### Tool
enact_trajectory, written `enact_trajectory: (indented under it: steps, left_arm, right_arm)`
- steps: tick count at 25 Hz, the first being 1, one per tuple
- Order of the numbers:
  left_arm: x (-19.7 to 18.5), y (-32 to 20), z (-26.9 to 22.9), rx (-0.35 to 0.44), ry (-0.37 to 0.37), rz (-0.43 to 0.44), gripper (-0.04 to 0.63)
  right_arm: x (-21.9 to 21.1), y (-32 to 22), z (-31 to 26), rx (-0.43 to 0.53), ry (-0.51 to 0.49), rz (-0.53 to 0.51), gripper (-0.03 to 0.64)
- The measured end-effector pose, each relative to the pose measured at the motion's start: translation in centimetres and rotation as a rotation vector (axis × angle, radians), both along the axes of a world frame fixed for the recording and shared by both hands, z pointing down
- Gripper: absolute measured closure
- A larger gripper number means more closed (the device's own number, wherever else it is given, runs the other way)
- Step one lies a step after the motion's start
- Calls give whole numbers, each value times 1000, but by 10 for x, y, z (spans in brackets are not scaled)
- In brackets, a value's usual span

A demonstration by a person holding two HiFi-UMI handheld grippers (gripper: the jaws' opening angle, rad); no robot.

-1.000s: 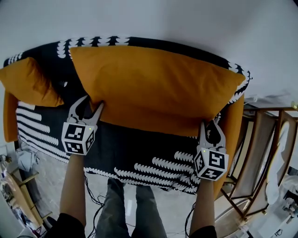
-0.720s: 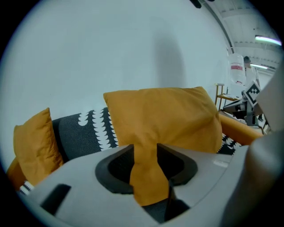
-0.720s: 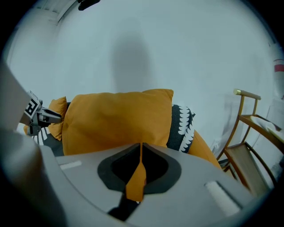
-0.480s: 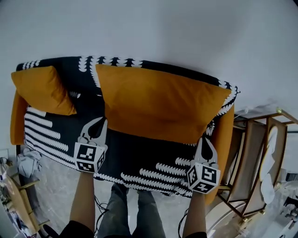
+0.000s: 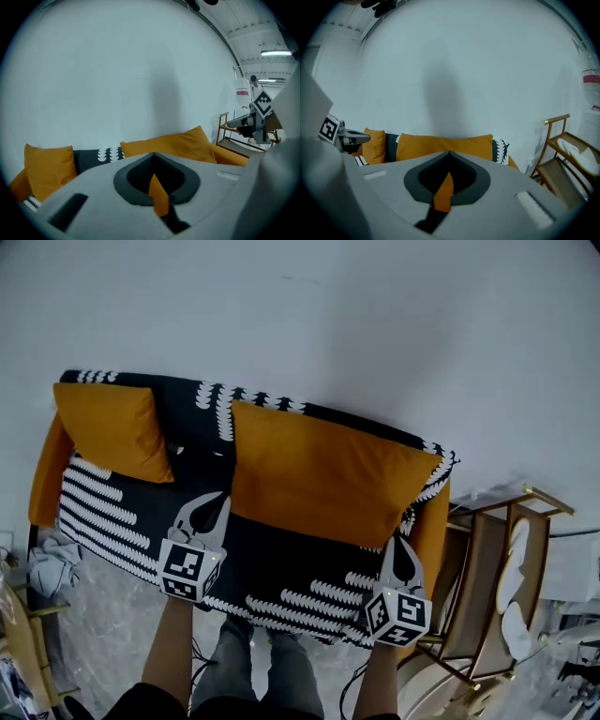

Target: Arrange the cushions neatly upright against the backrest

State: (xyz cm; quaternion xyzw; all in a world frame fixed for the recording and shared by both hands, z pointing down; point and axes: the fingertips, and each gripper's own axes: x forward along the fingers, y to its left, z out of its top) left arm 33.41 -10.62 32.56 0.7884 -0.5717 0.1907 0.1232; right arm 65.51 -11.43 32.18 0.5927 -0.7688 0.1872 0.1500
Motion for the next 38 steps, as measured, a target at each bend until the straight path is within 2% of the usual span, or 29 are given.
enact_trajectory:
  steps: [4,19,29,38]
  left_arm:
    - [-7,6,-42,44,-1,-4,598]
    - [-24,32,-157,171,38,-11,598]
    - [-46,53,-214,210,74,-32,597]
    - [-58,67,-253,236,67,-39,597]
  right_arm:
    - [-12,4,-34,45,51,-28,609]
    - [-44,31,-145,144,32,-67,609]
    - [-70,49,-209,206,27,-80,609]
    - [-77,55,-254,245,8,-80,609]
